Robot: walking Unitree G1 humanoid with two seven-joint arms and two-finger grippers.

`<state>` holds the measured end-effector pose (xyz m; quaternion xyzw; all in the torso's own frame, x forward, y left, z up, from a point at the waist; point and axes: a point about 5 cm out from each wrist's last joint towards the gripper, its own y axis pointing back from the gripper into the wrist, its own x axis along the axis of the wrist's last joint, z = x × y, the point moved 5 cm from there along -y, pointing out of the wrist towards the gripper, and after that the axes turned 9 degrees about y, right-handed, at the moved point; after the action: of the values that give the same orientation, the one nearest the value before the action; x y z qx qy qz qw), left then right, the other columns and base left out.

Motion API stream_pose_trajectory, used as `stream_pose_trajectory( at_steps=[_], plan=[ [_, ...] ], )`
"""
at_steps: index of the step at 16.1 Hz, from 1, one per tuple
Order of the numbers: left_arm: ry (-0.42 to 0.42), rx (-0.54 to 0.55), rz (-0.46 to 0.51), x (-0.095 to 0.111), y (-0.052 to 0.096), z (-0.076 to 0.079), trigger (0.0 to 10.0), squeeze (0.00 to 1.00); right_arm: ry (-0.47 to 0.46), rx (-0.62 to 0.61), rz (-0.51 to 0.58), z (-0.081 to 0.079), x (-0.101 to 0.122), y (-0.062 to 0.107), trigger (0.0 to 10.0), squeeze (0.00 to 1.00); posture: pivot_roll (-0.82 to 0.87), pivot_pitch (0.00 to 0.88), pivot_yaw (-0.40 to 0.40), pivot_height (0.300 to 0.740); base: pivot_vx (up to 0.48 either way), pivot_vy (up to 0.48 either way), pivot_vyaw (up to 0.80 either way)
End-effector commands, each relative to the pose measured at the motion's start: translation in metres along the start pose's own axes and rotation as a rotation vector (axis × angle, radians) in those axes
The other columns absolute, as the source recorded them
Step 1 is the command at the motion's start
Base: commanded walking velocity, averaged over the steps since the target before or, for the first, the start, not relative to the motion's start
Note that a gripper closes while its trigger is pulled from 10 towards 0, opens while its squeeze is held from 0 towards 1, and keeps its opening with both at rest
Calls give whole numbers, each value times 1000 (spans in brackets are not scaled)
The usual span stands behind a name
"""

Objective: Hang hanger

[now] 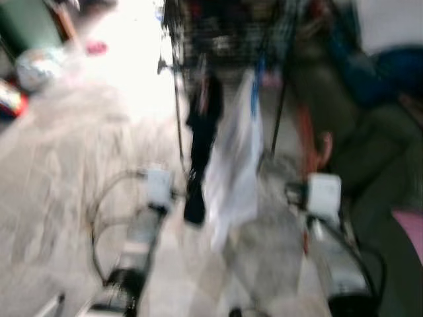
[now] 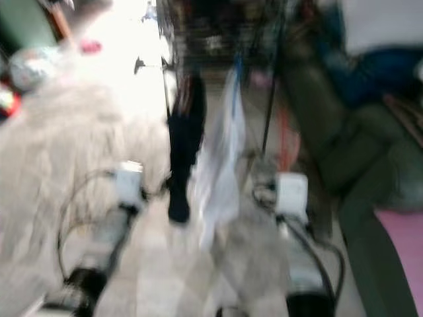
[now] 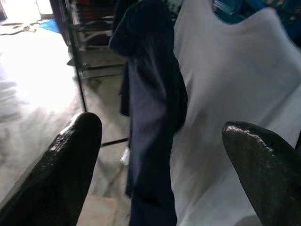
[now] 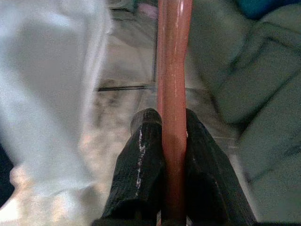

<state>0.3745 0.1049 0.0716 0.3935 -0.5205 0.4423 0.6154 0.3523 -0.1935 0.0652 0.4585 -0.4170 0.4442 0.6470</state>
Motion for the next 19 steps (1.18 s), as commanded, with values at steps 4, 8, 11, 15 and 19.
stream_pose_trajectory(
  at_steps=[4,8,11,15,19],
  plan=[
    [-24,34,-7,0,6,-17,10000,0,-10,37,27,-13,8,0,10000,0,16,167,-1,740,379,265,0],
    [-27,38,-30,-6,7,-16,10000,0,-6,22,33,-10,11,-2,10000,0,19,168,-2,740,261,127,0],
    [-27,28,-38,-8,9,-14,10000,0,-2,-2,31,-9,9,-1,10000,0,18,172,-1,740,0,0,0],
    [-28,14,-39,-9,8,-11,10000,0,-1,-32,21,-4,6,-1,10000,0,14,179,3,740,0,-240,0],
    [-31,9,-42,-9,9,-10,10000,0,-2,-51,19,1,5,1,10000,0,8,185,5,740,0,-442,0]
  ],
)
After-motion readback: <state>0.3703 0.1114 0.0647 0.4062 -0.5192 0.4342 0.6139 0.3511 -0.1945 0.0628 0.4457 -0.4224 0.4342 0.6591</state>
